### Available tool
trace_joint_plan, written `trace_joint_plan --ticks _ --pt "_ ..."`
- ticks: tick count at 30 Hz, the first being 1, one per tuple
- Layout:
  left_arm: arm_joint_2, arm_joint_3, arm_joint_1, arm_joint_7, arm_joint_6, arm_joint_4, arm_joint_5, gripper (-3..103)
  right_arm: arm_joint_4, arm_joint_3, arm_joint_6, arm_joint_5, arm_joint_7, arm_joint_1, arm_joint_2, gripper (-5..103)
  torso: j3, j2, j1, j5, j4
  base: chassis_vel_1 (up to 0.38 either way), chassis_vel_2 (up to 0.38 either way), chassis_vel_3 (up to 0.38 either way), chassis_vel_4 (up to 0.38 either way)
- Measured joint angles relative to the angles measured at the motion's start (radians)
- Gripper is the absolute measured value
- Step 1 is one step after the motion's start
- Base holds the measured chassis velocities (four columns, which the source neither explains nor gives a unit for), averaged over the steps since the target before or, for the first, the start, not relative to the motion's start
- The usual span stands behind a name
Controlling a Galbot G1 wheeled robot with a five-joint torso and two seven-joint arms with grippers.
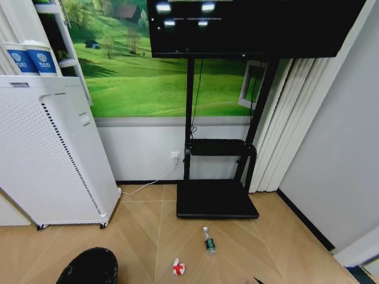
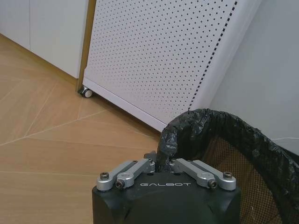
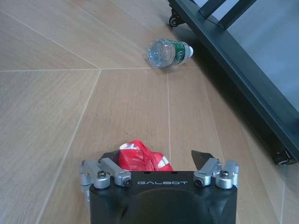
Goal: Pick up the trash bin and place the garbage on the floor into it.
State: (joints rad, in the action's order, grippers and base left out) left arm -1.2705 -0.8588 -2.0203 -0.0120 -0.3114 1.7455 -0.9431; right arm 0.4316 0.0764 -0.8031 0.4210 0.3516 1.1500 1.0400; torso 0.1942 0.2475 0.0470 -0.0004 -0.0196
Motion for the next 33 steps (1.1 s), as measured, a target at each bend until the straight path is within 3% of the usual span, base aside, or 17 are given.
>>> trace_joint_plan --ticks 11,15,19,23,25,29,33 --pt "0.026 -0.008 0.007 0.000 0.000 -0.006 -0.031 7 -0.022 0.012 -0.001 -0.055 -0.053 0.002 0.018 44 0.000 0.000 0.000 0.0001 0.0006 0.000 0.000 0.000 0.000" --pt "0.037 -0.008 0.010 0.001 0.000 -0.011 -0.035 7 -0.019 0.012 -0.001 -0.071 -0.059 0.009 0.021 35 0.000 0.000 0.000 0.0000 0.0003 0.000 0.000 0.000 0.000" --pt "0.045 -0.006 0.012 0.005 0.000 -0.016 -0.039 7 -0.008 0.009 -0.001 -0.081 -0.067 0.021 0.020 28 0.000 0.000 0.000 0.0000 0.0005 0.000 0.000 0.000 0.000" --pt "0.053 -0.006 0.012 0.006 0.000 -0.016 -0.038 7 0.026 0.008 -0.001 -0.092 -0.070 0.036 0.006 28 0.000 0.000 0.000 0.0014 0.0007 0.000 0.000 0.000 0.000" --pt "0.066 -0.007 0.013 0.002 0.001 -0.012 -0.036 7 0.080 0.008 0.003 -0.100 -0.071 0.058 -0.025 24 0.000 0.000 0.000 0.0027 -0.0003 0.000 0.000 0.000 0.000" --pt "0.095 -0.008 0.024 -0.008 0.012 -0.003 -0.036 7 0.207 0.006 0.005 -0.101 -0.040 0.059 -0.087 14 0.000 0.000 0.000 0.0009 0.0001 0.000 0.000 0.000 0.000" --pt "0.114 -0.003 0.033 -0.020 0.020 0.008 -0.029 7 0.282 0.010 0.005 -0.112 -0.024 0.042 -0.117 14 0.000 0.000 0.000 0.0010 0.0007 0.000 0.000 0.000 0.000"
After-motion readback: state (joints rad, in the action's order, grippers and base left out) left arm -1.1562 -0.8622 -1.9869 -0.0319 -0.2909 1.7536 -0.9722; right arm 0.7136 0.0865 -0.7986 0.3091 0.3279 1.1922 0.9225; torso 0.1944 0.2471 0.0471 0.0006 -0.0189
